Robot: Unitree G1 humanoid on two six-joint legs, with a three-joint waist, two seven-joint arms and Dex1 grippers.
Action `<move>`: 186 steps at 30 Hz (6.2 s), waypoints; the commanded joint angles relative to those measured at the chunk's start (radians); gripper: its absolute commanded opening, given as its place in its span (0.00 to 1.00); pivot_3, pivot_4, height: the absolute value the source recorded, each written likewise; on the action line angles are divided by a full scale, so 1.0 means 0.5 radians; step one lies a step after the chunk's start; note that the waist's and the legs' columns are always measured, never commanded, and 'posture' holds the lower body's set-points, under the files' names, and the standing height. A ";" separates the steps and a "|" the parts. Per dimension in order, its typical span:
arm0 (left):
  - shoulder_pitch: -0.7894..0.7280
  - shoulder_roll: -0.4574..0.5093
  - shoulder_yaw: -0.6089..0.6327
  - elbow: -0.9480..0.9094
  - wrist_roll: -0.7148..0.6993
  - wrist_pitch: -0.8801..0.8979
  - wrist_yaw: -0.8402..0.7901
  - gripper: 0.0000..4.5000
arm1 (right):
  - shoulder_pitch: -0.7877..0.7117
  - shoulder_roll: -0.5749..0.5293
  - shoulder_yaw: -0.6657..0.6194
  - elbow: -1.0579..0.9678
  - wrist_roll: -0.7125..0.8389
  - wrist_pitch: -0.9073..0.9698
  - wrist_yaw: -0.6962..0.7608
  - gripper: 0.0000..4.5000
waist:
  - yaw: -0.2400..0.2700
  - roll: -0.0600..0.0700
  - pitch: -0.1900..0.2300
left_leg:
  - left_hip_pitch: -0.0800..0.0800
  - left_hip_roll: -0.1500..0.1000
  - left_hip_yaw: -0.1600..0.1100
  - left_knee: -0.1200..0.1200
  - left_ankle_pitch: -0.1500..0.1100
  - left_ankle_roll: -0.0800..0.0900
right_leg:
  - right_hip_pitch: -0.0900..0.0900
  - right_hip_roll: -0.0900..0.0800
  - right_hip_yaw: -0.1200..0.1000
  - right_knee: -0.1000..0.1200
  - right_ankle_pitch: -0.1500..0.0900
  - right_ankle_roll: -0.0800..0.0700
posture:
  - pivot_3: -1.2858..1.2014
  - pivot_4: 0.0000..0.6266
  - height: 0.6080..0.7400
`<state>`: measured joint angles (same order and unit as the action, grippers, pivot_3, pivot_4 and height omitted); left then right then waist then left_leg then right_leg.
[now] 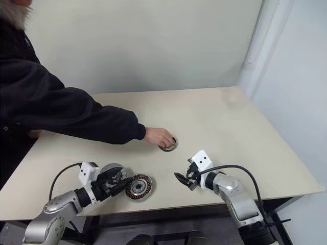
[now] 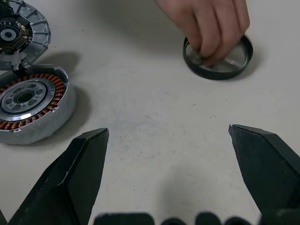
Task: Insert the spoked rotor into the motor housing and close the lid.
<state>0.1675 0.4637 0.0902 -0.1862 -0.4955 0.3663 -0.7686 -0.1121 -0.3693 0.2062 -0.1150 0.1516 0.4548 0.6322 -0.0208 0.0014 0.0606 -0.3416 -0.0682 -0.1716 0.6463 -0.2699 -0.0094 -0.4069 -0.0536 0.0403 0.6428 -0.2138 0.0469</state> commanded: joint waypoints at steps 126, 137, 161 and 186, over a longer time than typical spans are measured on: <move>0.563 0.230 0.212 -0.228 -0.305 0.395 -0.208 0.97 | -0.319 1.235 -0.281 0.315 1.293 1.791 -1.058 0.10 | -0.061 0.029 -0.009 | -0.001 0.018 0.006 -0.009 -0.005 -0.008 | -0.014 0.008 -0.002 -0.003 0.001 -0.012 | 0.52 0.00 1.00; 0.564 0.235 0.202 -0.226 -0.283 0.377 -0.203 0.97 | -0.312 1.193 -0.203 0.392 1.209 1.732 -1.013 0.10 | -0.062 0.028 -0.009 | -0.001 0.020 0.014 -0.014 -0.005 -0.008 | -0.023 0.008 -0.002 -0.003 0.001 -0.012 | 0.52 0.00 1.00; 0.436 0.216 0.133 -0.159 -0.212 0.358 -0.221 0.97 | -0.362 1.007 -0.214 0.105 1.284 1.759 -0.888 0.92 | -0.059 0.023 -0.012 | -0.001 0.032 0.043 -0.014 -0.007 -0.007 | -0.031 0.006 0.000 -0.002 0.001 -0.012 | 0.52 0.00 1.00; 0.497 0.191 0.177 -0.182 -0.250 0.335 -0.200 0.97 | -0.310 0.370 0.770 -0.058 0.272 0.099 -0.122 0.07 | -0.058 0.011 -0.013 | -0.002 0.035 0.047 -0.013 -0.011 -0.007 | -0.032 0.005 -0.002 -0.003 0.003 -0.009 | 0.52 0.00 1.00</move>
<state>0.4174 0.5544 0.1479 -0.2396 -0.6054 0.5465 -0.8678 -0.2607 -0.1998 0.5778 -0.1590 0.3134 0.5653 0.5437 -0.0499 0.0067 0.0543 -0.3424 -0.0506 -0.1481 0.6405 -0.2753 -0.0129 -0.4225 -0.0509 0.0394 0.6413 -0.2127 0.0419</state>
